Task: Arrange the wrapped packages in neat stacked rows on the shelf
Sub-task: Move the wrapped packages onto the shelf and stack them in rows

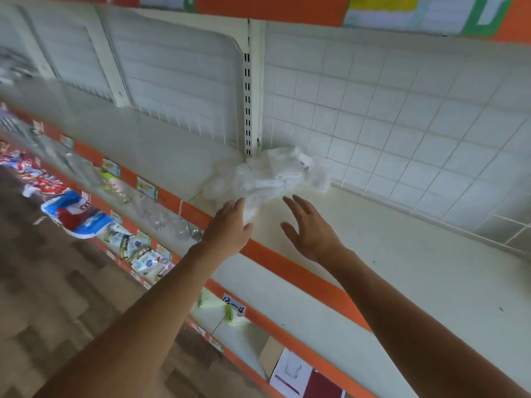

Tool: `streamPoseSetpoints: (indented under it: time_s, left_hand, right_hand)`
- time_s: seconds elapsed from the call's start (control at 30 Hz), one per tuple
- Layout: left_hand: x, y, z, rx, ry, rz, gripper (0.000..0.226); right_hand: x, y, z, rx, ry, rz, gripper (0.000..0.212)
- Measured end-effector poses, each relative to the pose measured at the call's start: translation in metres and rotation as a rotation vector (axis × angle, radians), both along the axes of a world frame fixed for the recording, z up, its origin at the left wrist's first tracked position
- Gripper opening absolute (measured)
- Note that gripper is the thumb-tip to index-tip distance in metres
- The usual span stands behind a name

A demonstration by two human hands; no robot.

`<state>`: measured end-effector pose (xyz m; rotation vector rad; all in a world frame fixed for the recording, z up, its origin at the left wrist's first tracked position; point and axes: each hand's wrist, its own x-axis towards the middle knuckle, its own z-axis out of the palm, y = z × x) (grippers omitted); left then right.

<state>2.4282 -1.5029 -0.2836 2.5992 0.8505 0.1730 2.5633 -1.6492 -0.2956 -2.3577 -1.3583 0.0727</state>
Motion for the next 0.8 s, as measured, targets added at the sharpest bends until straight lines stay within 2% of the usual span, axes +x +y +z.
streamPoseSetpoints:
  time_s: [0.17,0.3,0.37,0.53,0.67,0.8]
  left_hand:
    - [0.010,0.022,-0.012,0.018,-0.174,-0.014,0.048]
    - [0.013,0.034,-0.016,-0.142,-0.225,-0.189,0.044]
    - [0.014,0.042,-0.020,-0.085,-0.249,-0.239,0.040]
    - [0.012,0.072,-0.028,0.258,-0.285,-0.168,0.022]
    - [0.012,0.087,-0.033,0.228,-0.184,-0.241,0.020]
    - [0.009,0.080,-0.040,0.215,-0.221,-0.375,0.029]
  right_hand:
    - [0.011,0.035,-0.006,0.011,0.013,0.097,0.061]
    - [0.011,0.051,-0.013,0.033,0.002,0.195,0.062]
    - [0.012,0.059,-0.017,0.021,-0.006,0.204,0.059]
    - [0.006,0.070,-0.023,0.002,-0.017,0.056,0.057]
    - [0.005,0.073,-0.020,-0.064,-0.035,-0.051,0.054]
    - [0.003,0.063,-0.020,-0.071,-0.010,-0.156,0.041]
